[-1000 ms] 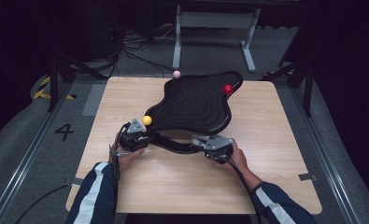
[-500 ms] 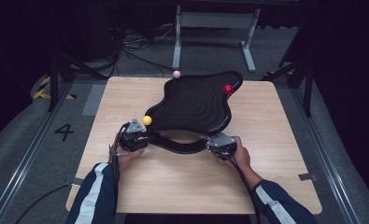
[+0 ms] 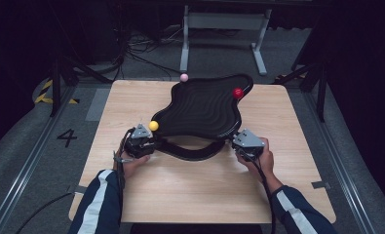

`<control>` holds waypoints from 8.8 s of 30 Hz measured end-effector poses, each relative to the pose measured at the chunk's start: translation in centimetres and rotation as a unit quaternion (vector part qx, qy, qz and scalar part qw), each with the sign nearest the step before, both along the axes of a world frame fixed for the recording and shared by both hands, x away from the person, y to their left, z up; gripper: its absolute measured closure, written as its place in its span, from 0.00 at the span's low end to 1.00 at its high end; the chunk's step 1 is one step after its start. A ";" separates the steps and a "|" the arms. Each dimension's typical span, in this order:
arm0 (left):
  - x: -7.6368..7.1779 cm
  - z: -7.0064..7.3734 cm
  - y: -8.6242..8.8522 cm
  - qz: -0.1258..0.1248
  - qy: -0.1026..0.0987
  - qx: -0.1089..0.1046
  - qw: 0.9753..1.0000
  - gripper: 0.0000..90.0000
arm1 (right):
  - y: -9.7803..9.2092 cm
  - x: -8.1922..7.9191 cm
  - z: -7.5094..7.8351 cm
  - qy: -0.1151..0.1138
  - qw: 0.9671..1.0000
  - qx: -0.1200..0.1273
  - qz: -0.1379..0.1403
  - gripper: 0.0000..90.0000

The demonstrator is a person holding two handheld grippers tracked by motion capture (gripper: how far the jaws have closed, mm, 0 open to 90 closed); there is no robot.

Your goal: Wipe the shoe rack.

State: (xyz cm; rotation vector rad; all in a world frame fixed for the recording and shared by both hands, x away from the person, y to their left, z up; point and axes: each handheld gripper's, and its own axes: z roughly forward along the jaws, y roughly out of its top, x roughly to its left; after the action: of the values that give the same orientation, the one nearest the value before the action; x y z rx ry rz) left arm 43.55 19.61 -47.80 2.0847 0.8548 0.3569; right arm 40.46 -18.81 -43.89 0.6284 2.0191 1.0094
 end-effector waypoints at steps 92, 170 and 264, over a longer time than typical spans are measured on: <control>-3.6 0.0 -3.4 -0.026 0.004 -0.004 1.000 0.81 | -0.7 1.2 -3.4 0.098 0.993 -0.052 0.037 0.88; -4.2 0.0 -5.3 -0.046 -0.006 0.006 0.999 0.81 | 4.6 -2.9 -3.2 0.148 0.969 -0.095 0.176 0.87; -5.1 -0.1 -7.2 -0.079 0.009 -0.011 0.997 0.81 | 3.4 -0.8 -2.6 0.127 0.969 -0.150 0.149 0.88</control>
State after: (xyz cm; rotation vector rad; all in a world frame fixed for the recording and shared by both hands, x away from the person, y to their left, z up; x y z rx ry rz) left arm 38.45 12.41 -47.86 2.1228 0.6952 0.2421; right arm 39.69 -15.39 -46.49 0.3091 2.4869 0.7934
